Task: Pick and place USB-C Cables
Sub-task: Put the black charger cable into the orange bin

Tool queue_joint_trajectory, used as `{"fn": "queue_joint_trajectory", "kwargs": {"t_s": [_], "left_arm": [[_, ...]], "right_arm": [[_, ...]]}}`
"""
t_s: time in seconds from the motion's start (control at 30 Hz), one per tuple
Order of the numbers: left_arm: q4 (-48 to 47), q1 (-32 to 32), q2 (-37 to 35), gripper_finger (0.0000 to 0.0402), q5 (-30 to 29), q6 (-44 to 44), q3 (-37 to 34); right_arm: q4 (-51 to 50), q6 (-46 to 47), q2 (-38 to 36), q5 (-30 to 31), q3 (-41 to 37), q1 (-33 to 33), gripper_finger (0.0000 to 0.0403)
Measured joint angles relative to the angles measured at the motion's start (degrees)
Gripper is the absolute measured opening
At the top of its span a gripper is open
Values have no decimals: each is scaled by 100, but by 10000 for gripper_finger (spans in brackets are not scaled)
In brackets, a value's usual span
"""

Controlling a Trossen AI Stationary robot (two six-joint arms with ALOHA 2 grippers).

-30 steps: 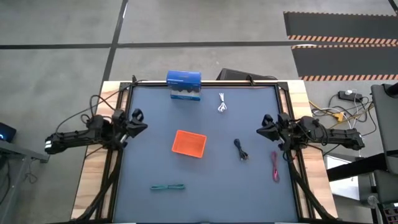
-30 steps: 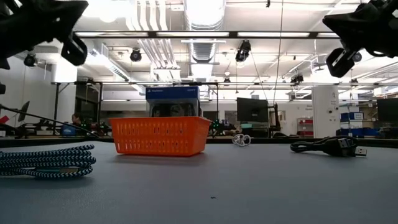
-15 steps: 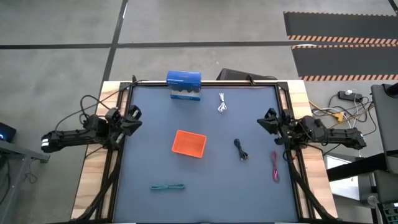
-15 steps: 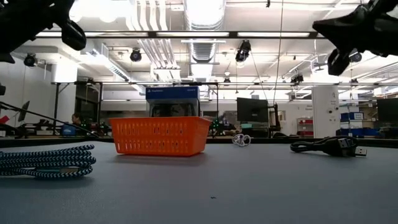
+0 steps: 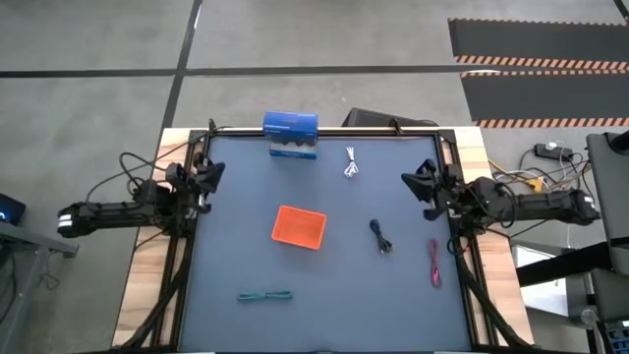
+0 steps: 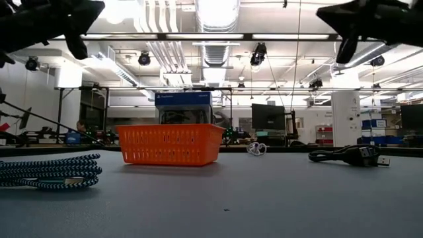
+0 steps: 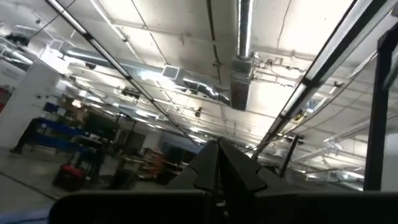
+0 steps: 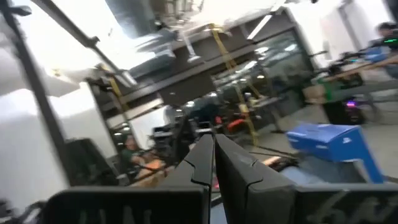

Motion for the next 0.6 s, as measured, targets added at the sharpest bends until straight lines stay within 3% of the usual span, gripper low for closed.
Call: {"fn": "queue_joint_trajectory", "kwargs": {"t_s": [0.3, 0.6], "left_arm": [[496, -2, 258, 0, -56, 642, 17], [721, -2, 388, 0, -181, 611, 17]], "right_arm": [[-816, 460, 1197, 247, 1478, 0, 9], [-4324, 1184, 2293, 729, 3572, -170, 9]]}}
